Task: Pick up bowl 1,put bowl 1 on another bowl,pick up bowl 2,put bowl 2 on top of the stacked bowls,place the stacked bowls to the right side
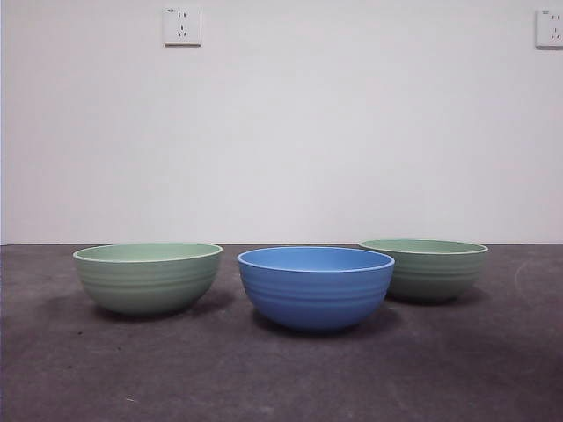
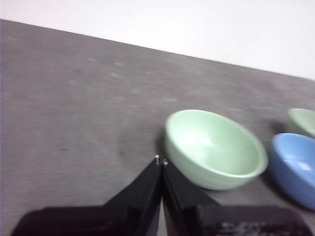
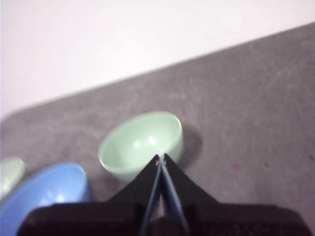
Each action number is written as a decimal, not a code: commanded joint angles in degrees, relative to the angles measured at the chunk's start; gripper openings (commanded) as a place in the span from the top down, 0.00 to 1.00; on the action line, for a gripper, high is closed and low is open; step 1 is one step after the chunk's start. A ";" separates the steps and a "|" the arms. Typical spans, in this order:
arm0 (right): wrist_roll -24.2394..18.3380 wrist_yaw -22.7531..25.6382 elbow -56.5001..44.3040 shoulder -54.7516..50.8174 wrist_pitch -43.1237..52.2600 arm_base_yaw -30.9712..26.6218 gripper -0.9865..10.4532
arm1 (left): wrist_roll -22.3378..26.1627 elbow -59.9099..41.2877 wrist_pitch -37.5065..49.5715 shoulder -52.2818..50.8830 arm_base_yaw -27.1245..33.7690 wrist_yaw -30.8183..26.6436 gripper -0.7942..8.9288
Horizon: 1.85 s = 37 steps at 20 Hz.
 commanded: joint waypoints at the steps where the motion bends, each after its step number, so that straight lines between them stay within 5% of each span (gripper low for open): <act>1: 3.61 -0.04 3.02 0.94 -0.04 0.02 0.92 | -2.51 3.21 -1.46 -0.04 0.17 0.79 0.93; 9: 2.95 -1.01 16.85 8.79 -11.41 0.04 0.92 | -2.03 14.78 -9.51 3.23 0.17 3.85 0.93; 25: -17.14 -19.76 45.75 31.34 -43.78 0.63 0.92 | 14.97 37.07 -29.75 27.28 0.02 22.67 0.93; 37: -22.62 -19.50 51.36 36.87 -58.75 1.97 0.92 | 23.12 45.53 -46.03 33.46 -1.11 24.59 0.93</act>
